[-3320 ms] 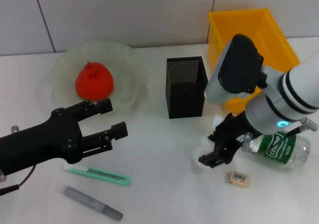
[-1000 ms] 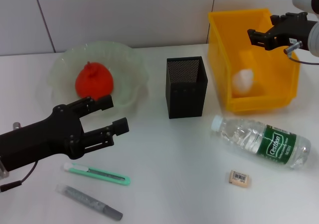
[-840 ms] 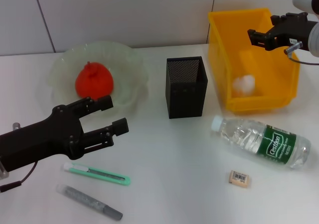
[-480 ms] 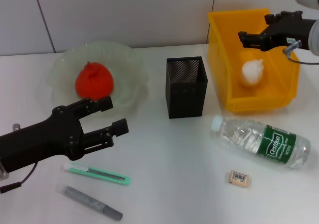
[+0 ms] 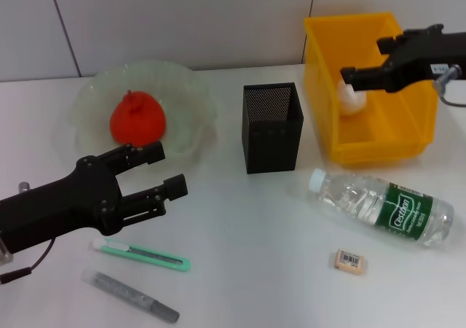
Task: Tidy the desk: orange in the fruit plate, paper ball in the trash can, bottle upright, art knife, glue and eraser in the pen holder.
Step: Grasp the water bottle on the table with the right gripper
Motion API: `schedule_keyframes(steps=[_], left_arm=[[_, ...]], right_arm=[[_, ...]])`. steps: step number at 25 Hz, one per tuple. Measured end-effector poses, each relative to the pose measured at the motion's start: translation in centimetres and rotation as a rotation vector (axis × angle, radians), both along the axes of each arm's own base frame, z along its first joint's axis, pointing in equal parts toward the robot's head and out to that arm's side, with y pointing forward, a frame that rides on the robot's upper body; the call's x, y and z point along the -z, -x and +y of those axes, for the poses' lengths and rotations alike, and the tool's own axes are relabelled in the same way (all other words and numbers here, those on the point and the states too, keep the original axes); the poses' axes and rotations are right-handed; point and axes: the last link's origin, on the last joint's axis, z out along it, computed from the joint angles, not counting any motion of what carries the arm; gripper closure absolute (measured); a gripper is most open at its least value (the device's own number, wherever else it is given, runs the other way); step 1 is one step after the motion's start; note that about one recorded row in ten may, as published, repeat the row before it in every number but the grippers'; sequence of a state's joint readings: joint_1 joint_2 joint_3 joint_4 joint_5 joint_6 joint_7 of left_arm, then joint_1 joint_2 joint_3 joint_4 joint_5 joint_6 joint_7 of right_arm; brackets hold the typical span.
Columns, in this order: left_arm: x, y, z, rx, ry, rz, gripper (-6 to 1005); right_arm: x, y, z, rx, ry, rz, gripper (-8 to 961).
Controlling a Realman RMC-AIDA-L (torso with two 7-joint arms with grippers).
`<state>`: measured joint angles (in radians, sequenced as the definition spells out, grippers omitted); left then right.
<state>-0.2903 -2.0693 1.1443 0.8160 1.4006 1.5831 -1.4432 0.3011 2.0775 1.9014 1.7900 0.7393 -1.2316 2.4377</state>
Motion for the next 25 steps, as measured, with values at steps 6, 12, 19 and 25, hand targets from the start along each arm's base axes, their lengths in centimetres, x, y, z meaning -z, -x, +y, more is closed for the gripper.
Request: schedule_keyframes(steps=[6, 12, 19, 25], left_arm=[[0.0, -0.1, 0.0, 0.001, 0.007, -0.005, 216], [0.1, 0.0, -0.1, -0.009, 0.009, -0.017, 216], [0.2, 0.1, -0.1, -0.014, 0.012, -0.022, 216], [0.3, 0.1, 0.0, -0.014, 0.015, -0.022, 216]], right_arm=[[-0.2, 0.9, -1.8, 0.052, 0.124, -0.024, 196], [0.0, 0.4, -2.2, 0.133, 0.223, -0.075, 196], [0.1, -0.5, -2.6, 0.236, 0.312, -0.153, 196], [0.1, -1.0, -2.5, 0.243, 0.349, -0.220, 197]])
